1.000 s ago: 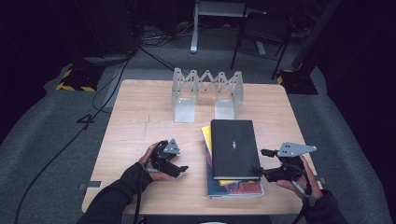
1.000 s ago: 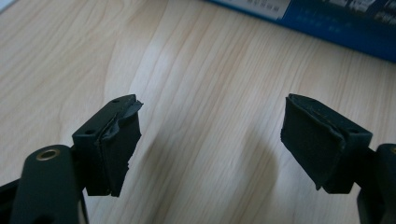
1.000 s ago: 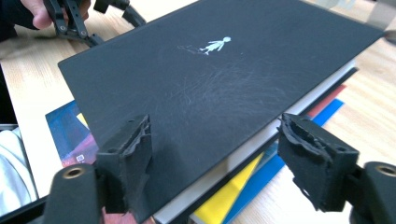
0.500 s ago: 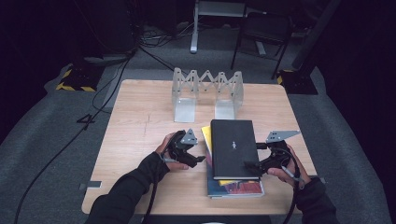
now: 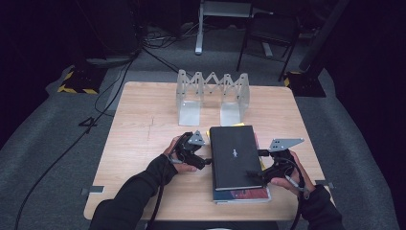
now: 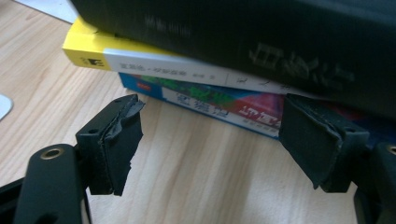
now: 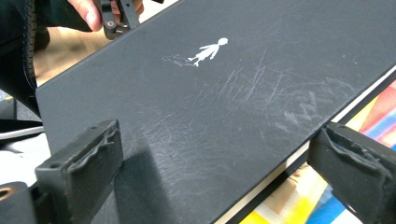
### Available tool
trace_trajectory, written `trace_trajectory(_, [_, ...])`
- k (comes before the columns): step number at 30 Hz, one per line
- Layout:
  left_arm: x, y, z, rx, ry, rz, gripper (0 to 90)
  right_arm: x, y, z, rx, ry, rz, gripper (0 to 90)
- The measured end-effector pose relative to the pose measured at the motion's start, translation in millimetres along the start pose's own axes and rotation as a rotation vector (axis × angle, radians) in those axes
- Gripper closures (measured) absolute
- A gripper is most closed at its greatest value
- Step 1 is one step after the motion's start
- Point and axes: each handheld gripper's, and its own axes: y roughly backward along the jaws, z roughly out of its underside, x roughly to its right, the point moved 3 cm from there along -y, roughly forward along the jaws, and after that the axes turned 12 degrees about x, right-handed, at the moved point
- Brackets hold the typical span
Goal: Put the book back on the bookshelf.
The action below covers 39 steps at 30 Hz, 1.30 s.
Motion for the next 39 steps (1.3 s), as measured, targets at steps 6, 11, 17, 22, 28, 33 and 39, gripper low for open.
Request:
trace_trajectory(6, [-3.5,-1.1,1.1,0.027,0.008,-0.041,21.9,-2.5,0.7,-0.3,0.025,0.027,0.001,4.9])
trace_trajectory(11, [-8.9,-3.0,1.6,0.032,0.006,-0.053,22.2,-5.8,-0.8,-2.1,0.038,0.052,-0.002,5.0])
trace_trajectory(17, [-9.3,1.3,1.9,0.042,0.003,-0.014,35.2,-10.6,-0.7,-9.8,0.060,0.076,0.004,6.7])
trace_trajectory(22, [-14.1,4.8,1.5,0.058,0.008,-0.030,41.0,-7.6,-4.7,-17.7,0.077,0.073,0.010,9.9])
trace_trajectory(28, [-23.5,6.5,3.4,0.074,0.036,-0.052,45.1,-3.4,-12.3,-28.8,0.109,0.085,0.002,15.2])
trace_trajectory(33, [-32.7,6.1,2.5,0.105,0.071,-0.073,45.1,-2.5,-14.8,-45.2,0.146,0.124,-0.015,23.6])
trace_trajectory(39, [-38.4,2.7,0.1,0.103,0.068,-0.081,45.8,-1.9,-14.8,-57.4,0.181,0.128,-0.044,33.3])
